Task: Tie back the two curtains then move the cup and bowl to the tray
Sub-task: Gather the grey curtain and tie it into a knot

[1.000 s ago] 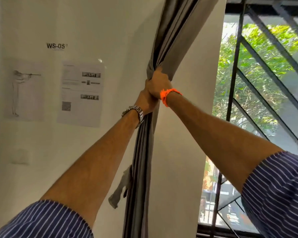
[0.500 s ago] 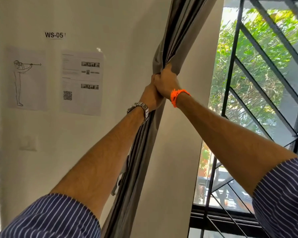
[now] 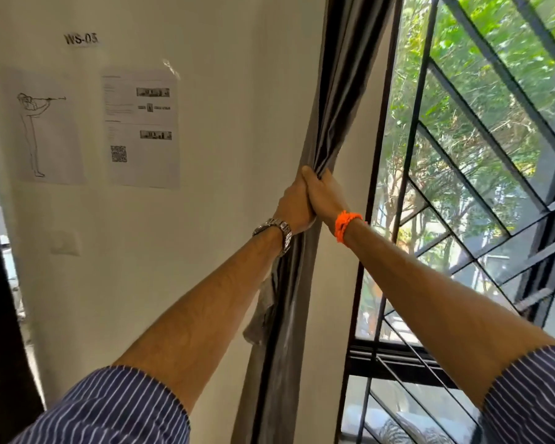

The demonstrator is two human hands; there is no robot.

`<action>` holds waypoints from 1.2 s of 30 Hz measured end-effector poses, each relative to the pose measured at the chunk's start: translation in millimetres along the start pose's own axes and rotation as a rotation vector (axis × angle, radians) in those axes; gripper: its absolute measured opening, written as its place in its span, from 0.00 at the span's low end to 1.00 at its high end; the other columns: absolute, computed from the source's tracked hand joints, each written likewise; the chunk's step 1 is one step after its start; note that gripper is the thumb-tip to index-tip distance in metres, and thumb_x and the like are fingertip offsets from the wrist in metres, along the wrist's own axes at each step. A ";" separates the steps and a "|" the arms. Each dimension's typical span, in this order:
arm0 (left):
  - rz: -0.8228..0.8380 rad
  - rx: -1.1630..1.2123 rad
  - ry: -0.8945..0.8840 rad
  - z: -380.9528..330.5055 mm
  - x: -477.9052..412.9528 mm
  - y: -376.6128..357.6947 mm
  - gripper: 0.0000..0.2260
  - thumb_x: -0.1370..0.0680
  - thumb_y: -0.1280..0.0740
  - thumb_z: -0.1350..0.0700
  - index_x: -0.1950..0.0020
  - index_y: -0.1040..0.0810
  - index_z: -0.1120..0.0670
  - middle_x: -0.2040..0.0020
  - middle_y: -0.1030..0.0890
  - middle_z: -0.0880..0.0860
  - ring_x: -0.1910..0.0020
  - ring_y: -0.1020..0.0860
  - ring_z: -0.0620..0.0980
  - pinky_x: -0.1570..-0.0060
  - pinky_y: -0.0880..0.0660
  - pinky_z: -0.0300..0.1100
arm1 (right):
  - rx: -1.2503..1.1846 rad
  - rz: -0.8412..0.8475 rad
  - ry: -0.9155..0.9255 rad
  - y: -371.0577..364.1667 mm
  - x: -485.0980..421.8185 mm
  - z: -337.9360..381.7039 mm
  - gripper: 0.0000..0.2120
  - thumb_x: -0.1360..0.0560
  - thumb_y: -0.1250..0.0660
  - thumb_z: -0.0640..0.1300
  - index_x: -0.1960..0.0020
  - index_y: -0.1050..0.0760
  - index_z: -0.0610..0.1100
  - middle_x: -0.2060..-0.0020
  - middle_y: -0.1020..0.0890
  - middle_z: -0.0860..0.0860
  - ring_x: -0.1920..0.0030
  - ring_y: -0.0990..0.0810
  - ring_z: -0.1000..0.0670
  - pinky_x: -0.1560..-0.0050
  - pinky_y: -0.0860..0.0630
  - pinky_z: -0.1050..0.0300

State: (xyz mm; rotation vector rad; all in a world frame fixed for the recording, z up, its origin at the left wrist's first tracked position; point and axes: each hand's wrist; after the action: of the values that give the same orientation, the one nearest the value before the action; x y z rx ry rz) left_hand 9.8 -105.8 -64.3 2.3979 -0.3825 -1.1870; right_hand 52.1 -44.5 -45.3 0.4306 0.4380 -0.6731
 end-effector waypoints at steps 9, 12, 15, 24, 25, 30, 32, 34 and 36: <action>0.405 0.072 0.088 -7.7 43.1 -80.4 0.30 0.31 0.32 0.58 0.30 0.34 0.57 0.54 0.19 0.55 0.56 0.19 0.55 0.59 0.21 0.46 | -0.073 0.052 -0.231 66.8 32.3 -100.5 0.28 0.32 0.34 0.68 0.43 0.21 0.48 0.52 0.16 0.49 0.52 0.16 0.49 0.44 0.21 0.50; 0.544 0.095 0.116 -14.6 47.2 -101.7 0.32 0.35 0.35 0.58 0.30 0.34 0.56 0.56 0.20 0.56 0.60 0.21 0.53 0.65 0.26 0.42 | -0.078 0.007 -0.287 92.3 36.9 -127.3 0.20 0.30 0.32 0.63 0.53 0.19 0.46 0.56 0.15 0.48 0.52 0.16 0.47 0.44 0.20 0.46; 0.602 0.102 0.121 -15.9 46.9 -123.8 0.25 0.32 0.38 0.60 0.34 0.28 0.55 0.53 0.19 0.61 0.65 0.24 0.48 0.67 0.29 0.39 | -0.038 -0.041 -0.287 115.1 43.6 -146.7 0.16 0.26 0.33 0.57 0.55 0.19 0.44 0.58 0.15 0.46 0.54 0.17 0.46 0.46 0.20 0.47; 0.517 0.116 -0.011 -8.0 75.8 -183.6 0.24 0.27 0.29 0.60 0.31 0.25 0.51 0.33 0.23 0.52 0.38 0.24 0.48 0.35 0.30 0.38 | 0.290 -0.189 -0.332 164.4 65.5 -202.9 0.14 0.29 0.30 0.39 0.44 0.18 0.39 0.51 0.16 0.38 0.48 0.18 0.41 0.54 0.26 0.56; 0.490 0.123 -0.002 -7.2 80.4 -187.7 0.24 0.28 0.27 0.61 0.33 0.23 0.51 0.34 0.23 0.51 0.38 0.24 0.47 0.35 0.30 0.37 | 0.259 -0.193 -0.359 169.6 67.1 -207.7 0.15 0.29 0.30 0.40 0.43 0.18 0.39 0.50 0.16 0.40 0.47 0.18 0.42 0.55 0.26 0.58; 0.363 0.199 0.073 -6.9 93.6 -207.2 0.26 0.36 0.19 0.60 0.40 0.19 0.50 0.44 0.17 0.48 0.47 0.21 0.41 0.41 0.24 0.34 | 0.145 -0.118 -0.367 186.9 65.6 -224.9 0.17 0.32 0.24 0.46 0.44 0.18 0.42 0.51 0.15 0.42 0.49 0.16 0.43 0.45 0.20 0.47; 0.320 0.143 0.051 -7.3 92.6 -211.3 0.24 0.37 0.19 0.57 0.42 0.19 0.49 0.46 0.16 0.47 0.50 0.21 0.41 0.47 0.26 0.27 | 0.089 -0.089 -0.353 191.8 65.0 -230.4 0.19 0.34 0.23 0.47 0.45 0.18 0.42 0.52 0.15 0.43 0.51 0.16 0.43 0.45 0.20 0.43; 0.281 0.030 -0.019 -6.0 91.4 -212.9 0.22 0.35 0.20 0.54 0.43 0.19 0.49 0.49 0.16 0.48 0.53 0.20 0.44 0.49 0.25 0.30 | 0.061 -0.038 -0.342 194.4 66.2 -230.8 0.20 0.35 0.23 0.45 0.45 0.18 0.41 0.51 0.15 0.42 0.50 0.16 0.43 0.45 0.20 0.43; 0.262 -0.136 -0.139 -5.0 91.9 -213.5 0.19 0.32 0.23 0.53 0.42 0.19 0.48 0.51 0.16 0.51 0.53 0.19 0.49 0.49 0.22 0.40 | 0.056 0.004 -0.344 199.1 68.8 -227.4 0.24 0.39 0.21 0.47 0.45 0.18 0.41 0.52 0.15 0.43 0.51 0.15 0.43 0.45 0.20 0.43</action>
State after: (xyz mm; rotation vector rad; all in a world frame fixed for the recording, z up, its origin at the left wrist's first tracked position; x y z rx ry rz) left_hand 79.6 41.5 -230.1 2.0822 -0.6191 -1.2193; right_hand 178.3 177.4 -221.1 0.3596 0.0928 -0.7403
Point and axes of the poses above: each hand's wrist, its own x-axis away from the middle knuckle, its own y-axis out of the back of the hand, z = x × y
